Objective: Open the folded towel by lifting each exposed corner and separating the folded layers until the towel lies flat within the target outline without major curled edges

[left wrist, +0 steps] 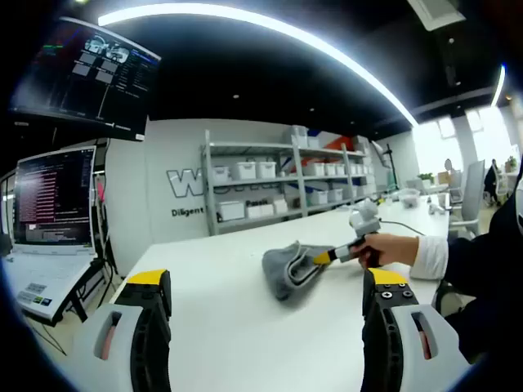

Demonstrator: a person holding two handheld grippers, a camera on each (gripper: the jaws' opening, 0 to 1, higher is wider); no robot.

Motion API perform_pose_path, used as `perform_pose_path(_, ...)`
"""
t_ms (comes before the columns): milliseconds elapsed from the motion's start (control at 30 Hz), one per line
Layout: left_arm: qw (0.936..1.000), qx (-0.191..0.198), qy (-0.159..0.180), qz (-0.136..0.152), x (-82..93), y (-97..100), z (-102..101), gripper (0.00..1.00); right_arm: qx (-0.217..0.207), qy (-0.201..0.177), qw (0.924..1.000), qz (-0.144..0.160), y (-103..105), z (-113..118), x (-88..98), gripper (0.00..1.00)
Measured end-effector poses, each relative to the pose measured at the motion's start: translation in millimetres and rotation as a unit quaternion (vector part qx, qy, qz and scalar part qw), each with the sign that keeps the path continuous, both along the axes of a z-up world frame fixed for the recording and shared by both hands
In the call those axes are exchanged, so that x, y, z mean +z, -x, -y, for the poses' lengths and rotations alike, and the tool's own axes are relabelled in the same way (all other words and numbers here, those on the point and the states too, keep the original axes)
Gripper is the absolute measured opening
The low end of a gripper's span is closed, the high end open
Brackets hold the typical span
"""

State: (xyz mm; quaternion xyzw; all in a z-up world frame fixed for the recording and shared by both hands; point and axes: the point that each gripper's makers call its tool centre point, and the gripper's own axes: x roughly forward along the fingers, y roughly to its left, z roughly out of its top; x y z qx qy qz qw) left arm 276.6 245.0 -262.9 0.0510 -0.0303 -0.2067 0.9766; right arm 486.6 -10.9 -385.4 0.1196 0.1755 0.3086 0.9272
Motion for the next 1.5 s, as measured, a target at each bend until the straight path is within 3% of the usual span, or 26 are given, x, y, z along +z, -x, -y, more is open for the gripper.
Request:
perform_pose_path(133,1.0000,0.004,0.000,0.001,-0.1,-0.7,-3,0.94,0.001,-0.050,0.9987,-0.010,0,0,7.7,0.10)
perform_pose_path(300,1.0000,0.005,0.000,0.000,-0.8,-1.2,-3,0.94,0.014,-0.080,0.9967,-0.004,3,-6,17.4,0.06)
perform_pose_path(433,1.0000,0.004,-0.004,-0.003,-2.3,-1.5,-2,0.94,0.023,-0.077,0.9966,0.017,6,-10,23.9,0.04)
perform_pose_path(700,1.0000,0.006,-0.004,-0.002,-1.9,-1.3,-4,0.94,0.032,-0.138,0.9886,0.050,3,-15,47.9,0.04)
perform_pose_path(1167,1.0000,0.007,0.000,0.000,-1.3,-1.8,-5,0.93,0.035,-0.151,0.9825,0.104,-13,-23,62.0,0.04)
perform_pose_path(1500,1.0000,0.002,0.000,0.000,-4.0,-2.5,-2,0.92,0.038,-0.102,0.9803,0.164,-9,-39,68.1,0.04)
